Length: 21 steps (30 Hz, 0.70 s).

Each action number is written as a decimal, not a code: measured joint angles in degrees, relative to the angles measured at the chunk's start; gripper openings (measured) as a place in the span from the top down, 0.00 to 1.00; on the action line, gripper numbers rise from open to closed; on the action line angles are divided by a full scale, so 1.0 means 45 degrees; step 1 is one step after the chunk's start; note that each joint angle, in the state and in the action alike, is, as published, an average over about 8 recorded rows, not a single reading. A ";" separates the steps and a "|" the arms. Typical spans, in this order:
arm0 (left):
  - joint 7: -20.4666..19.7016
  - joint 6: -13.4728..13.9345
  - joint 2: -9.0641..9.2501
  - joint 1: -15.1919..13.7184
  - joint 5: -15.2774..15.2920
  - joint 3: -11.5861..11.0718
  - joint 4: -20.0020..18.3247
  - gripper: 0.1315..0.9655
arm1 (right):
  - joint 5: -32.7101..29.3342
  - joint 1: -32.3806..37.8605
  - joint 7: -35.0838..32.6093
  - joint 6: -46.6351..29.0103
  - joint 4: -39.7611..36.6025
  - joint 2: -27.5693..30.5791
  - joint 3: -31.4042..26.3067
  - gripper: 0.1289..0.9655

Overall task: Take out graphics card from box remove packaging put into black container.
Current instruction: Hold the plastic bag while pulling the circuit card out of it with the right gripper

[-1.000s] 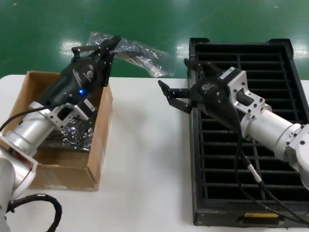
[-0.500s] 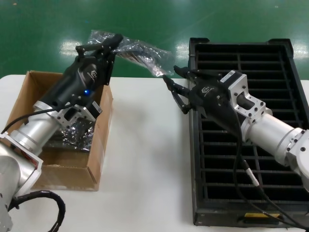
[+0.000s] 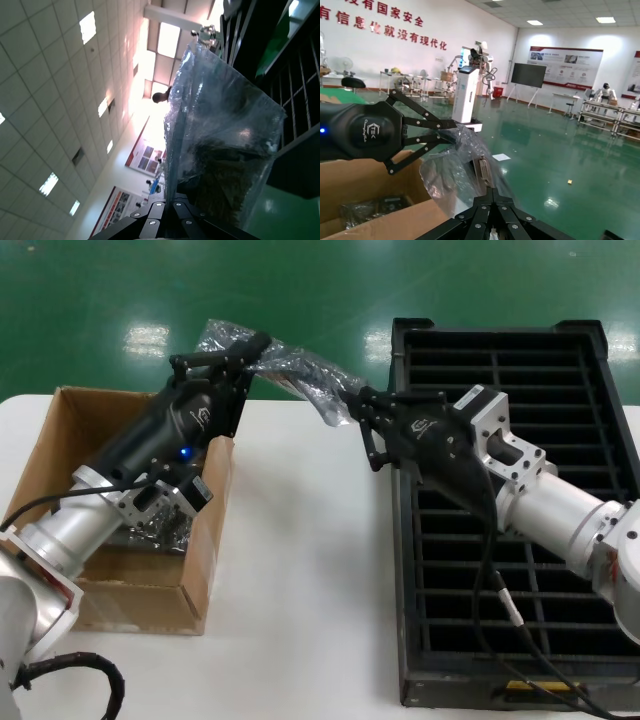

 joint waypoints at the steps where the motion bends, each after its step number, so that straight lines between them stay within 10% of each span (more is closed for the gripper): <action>1: -0.0143 0.0029 0.0009 0.0078 0.0027 0.0030 -0.0135 0.99 | 0.0028 0.0015 -0.0075 -0.0071 -0.0063 -0.0048 0.0045 0.94; 21: -0.3825 -0.0862 0.0321 0.2523 0.0343 0.0582 -0.5154 0.99 | 0.0186 0.0053 -0.0844 -0.0877 -0.0707 -0.0545 0.0695 0.98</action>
